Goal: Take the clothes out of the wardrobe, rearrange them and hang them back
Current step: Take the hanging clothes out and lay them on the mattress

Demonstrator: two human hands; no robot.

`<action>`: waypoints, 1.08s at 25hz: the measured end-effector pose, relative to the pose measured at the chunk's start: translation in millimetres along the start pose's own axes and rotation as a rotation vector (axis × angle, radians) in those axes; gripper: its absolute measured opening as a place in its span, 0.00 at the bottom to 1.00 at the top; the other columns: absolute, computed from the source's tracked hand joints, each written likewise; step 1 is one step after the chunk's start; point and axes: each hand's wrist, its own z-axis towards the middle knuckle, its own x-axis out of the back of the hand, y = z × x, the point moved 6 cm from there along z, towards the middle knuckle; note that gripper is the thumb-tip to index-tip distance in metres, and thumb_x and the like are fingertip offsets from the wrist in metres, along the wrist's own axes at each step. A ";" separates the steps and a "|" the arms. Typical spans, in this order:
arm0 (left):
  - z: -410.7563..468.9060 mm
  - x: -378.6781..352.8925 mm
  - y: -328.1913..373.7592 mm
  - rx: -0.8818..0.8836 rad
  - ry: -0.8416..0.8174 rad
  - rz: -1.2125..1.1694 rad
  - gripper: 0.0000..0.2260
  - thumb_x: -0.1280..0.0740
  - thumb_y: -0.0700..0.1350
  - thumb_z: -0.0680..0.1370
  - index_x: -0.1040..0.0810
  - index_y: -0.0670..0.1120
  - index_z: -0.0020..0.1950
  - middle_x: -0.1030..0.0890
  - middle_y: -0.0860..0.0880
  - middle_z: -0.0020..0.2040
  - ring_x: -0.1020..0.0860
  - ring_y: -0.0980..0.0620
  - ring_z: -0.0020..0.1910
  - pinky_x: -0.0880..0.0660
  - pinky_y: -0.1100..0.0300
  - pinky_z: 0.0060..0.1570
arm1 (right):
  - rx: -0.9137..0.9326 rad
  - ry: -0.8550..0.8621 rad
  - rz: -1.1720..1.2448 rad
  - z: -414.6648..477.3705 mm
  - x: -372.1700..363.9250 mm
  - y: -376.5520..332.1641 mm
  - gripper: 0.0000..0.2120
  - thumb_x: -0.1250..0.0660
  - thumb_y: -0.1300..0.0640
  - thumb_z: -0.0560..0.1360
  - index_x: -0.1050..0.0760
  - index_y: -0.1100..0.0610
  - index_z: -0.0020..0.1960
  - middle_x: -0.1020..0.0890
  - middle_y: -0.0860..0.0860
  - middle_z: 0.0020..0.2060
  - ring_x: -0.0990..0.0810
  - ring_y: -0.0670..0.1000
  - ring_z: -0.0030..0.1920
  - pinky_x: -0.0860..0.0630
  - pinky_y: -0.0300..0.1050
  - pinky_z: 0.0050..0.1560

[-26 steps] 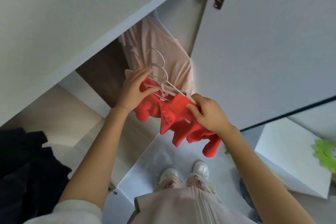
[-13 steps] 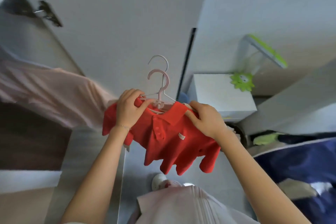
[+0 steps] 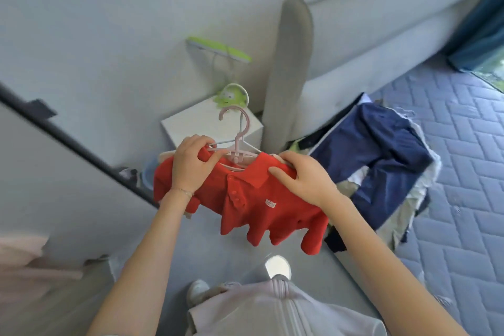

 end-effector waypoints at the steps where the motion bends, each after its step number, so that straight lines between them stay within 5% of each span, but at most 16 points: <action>1: 10.7 -25.4 22.5 -0.031 -0.031 -0.014 0.15 0.33 0.61 0.73 0.23 0.50 0.44 0.22 0.54 0.42 0.27 0.53 0.44 0.29 0.60 0.49 | -0.056 0.046 -0.006 -10.5 18.5 24.1 0.16 0.40 0.38 0.77 0.26 0.51 0.47 0.21 0.45 0.36 0.23 0.50 0.40 0.27 0.50 0.43; 10: 84.6 -189.1 195.3 -0.258 -0.222 -0.170 0.16 0.30 0.63 0.70 0.21 0.51 0.43 0.20 0.56 0.41 0.26 0.56 0.43 0.28 0.61 0.47 | -0.448 0.407 -0.002 -99.1 144.6 159.9 0.13 0.38 0.40 0.77 0.23 0.48 0.49 0.18 0.42 0.40 0.20 0.47 0.46 0.26 0.48 0.46; 15: 132.5 -258.6 277.5 -0.401 -0.289 -0.277 0.18 0.32 0.65 0.70 0.21 0.52 0.44 0.21 0.57 0.41 0.26 0.59 0.44 0.35 0.74 0.48 | -0.596 0.578 -0.013 -122.4 202.9 211.1 0.11 0.36 0.42 0.76 0.23 0.49 0.49 0.18 0.43 0.39 0.20 0.48 0.45 0.29 0.46 0.43; 24: 255.4 -402.8 368.3 -0.537 -0.461 -0.393 0.16 0.30 0.63 0.69 0.21 0.51 0.43 0.21 0.58 0.40 0.27 0.59 0.42 0.32 0.68 0.46 | -0.820 0.716 -0.050 -70.5 286.1 316.2 0.10 0.37 0.46 0.76 0.25 0.52 0.45 0.21 0.46 0.37 0.23 0.50 0.42 0.28 0.48 0.41; 27: 302.0 -442.4 383.3 -0.547 -0.497 -0.392 0.16 0.29 0.63 0.69 0.21 0.52 0.42 0.22 0.58 0.39 0.28 0.60 0.41 0.34 0.73 0.46 | -0.843 0.728 -0.077 -39.1 310.2 352.4 0.09 0.37 0.48 0.76 0.26 0.53 0.43 0.22 0.47 0.35 0.24 0.51 0.40 0.30 0.48 0.39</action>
